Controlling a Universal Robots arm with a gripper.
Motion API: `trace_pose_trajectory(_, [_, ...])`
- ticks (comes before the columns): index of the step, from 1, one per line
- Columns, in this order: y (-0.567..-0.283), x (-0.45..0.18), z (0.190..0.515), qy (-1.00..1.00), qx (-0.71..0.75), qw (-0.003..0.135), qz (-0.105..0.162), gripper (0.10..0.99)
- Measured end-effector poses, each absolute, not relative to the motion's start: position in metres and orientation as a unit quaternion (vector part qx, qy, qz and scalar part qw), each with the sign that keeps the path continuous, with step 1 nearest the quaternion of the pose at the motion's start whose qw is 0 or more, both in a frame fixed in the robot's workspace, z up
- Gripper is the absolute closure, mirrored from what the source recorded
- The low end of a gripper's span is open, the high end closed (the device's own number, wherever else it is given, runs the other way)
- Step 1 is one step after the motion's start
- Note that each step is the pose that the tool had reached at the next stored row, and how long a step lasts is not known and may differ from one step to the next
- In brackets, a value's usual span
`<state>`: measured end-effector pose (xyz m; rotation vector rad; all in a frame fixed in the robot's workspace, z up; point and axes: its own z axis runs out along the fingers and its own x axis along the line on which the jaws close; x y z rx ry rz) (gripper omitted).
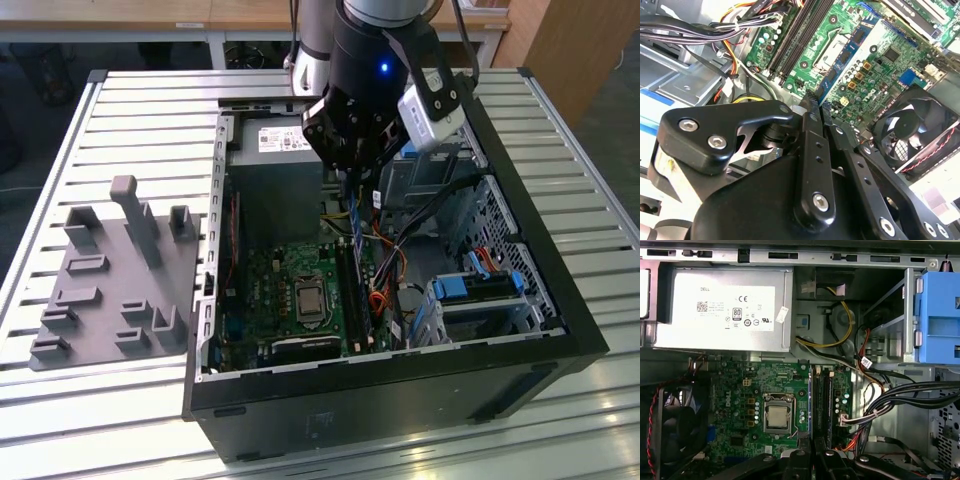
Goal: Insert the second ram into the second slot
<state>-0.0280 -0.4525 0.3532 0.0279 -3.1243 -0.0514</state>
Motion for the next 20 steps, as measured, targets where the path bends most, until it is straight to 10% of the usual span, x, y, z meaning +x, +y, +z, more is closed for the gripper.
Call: trace_pose_trajectory(20, [-0.4525,-0.0280,0.3480,-1.000,0.009,0.008,-0.016,0.949])
